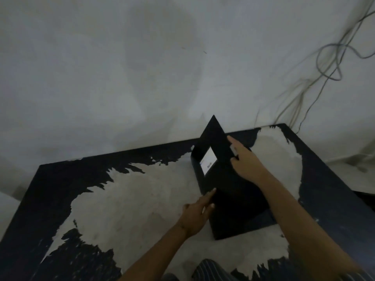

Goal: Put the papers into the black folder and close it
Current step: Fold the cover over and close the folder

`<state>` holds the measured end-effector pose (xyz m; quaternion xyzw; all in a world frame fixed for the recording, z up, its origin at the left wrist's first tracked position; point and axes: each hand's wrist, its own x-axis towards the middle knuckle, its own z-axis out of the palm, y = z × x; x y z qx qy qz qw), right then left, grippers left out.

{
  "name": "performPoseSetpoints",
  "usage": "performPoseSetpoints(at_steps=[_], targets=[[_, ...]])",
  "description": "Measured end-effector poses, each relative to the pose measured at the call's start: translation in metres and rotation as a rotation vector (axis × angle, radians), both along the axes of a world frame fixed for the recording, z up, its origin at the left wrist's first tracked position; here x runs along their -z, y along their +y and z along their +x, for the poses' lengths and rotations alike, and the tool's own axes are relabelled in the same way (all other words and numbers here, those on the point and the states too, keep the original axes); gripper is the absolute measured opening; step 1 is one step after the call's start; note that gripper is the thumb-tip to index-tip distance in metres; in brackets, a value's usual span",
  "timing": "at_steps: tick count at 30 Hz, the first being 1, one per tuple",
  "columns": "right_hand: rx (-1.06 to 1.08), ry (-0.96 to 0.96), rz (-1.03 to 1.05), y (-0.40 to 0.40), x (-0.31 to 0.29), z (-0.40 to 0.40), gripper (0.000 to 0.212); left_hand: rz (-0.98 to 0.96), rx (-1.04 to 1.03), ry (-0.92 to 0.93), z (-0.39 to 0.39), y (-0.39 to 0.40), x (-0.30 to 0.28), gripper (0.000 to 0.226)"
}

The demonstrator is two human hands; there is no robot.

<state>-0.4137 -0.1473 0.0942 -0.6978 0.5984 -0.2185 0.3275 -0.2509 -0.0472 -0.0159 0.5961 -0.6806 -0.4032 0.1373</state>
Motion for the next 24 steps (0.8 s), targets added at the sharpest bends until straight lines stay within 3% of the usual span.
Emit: performPoseSetpoints(at_steps=[10, 21, 24], targets=[[0.213, 0.161, 0.134, -0.021, 0.059, -0.101, 0.064, 0.067, 0.367, -0.373, -0.029, -0.029, 0.027, 0.060], [0.243, 0.269, 0.371, -0.033, 0.115, -0.109, 0.059, 0.104, 0.363, -0.451, -0.048, -0.030, 0.034, 0.061], [0.243, 0.382, 0.484, -0.028, 0.127, -0.101, 0.076, 0.107, 0.357, -0.446, -0.049, -0.031, 0.035, 0.062]])
